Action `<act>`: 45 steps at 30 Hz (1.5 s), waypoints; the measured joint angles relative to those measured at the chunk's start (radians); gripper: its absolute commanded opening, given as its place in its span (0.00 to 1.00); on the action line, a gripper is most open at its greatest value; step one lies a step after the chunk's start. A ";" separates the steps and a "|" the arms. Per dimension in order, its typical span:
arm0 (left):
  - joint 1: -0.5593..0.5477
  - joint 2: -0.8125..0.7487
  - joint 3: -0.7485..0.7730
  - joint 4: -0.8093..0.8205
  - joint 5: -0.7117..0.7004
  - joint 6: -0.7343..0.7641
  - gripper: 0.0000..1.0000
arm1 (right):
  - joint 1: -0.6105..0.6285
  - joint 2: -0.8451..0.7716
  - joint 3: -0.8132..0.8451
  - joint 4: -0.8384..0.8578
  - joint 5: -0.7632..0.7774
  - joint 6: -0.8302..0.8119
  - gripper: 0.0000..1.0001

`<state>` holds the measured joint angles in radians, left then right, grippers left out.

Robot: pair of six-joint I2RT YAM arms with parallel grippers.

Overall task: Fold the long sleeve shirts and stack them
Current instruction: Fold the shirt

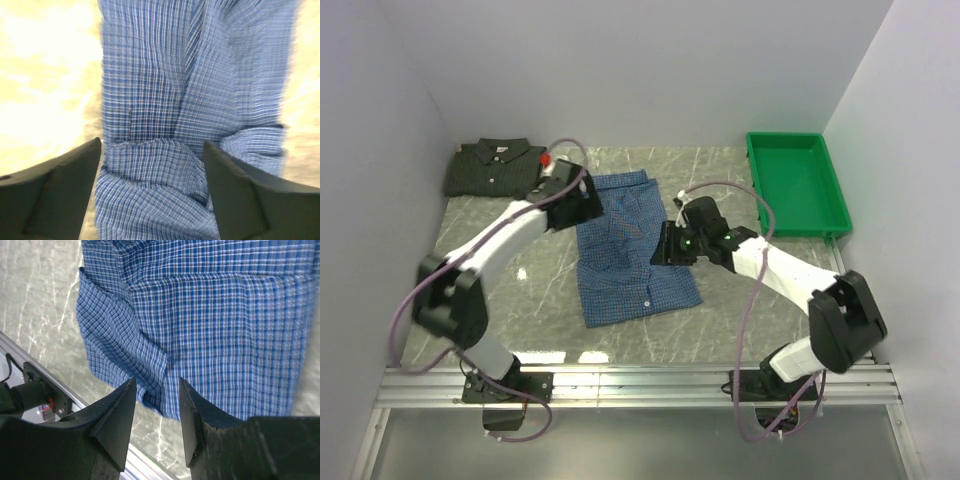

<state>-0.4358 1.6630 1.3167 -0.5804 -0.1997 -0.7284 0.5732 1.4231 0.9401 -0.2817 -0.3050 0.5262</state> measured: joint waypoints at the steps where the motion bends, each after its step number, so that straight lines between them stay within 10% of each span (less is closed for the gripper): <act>1: 0.011 -0.053 -0.012 0.003 -0.009 0.009 0.97 | 0.002 0.034 0.009 0.012 -0.010 0.000 0.48; 14: 0.085 -0.598 -0.458 0.045 -0.201 0.090 0.95 | 0.078 0.237 0.026 0.051 -0.059 -0.003 0.42; 26: 0.090 -0.586 -0.502 0.060 -0.216 0.094 0.95 | 0.097 0.232 0.093 0.038 -0.035 -0.048 0.00; 45: 0.110 -0.575 -0.502 0.063 -0.198 0.100 0.91 | 0.118 0.272 0.378 -0.123 0.104 -0.219 0.00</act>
<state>-0.3260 1.0885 0.8150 -0.5171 -0.3973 -0.6289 0.6910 1.6947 1.3182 -0.4046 -0.2008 0.3073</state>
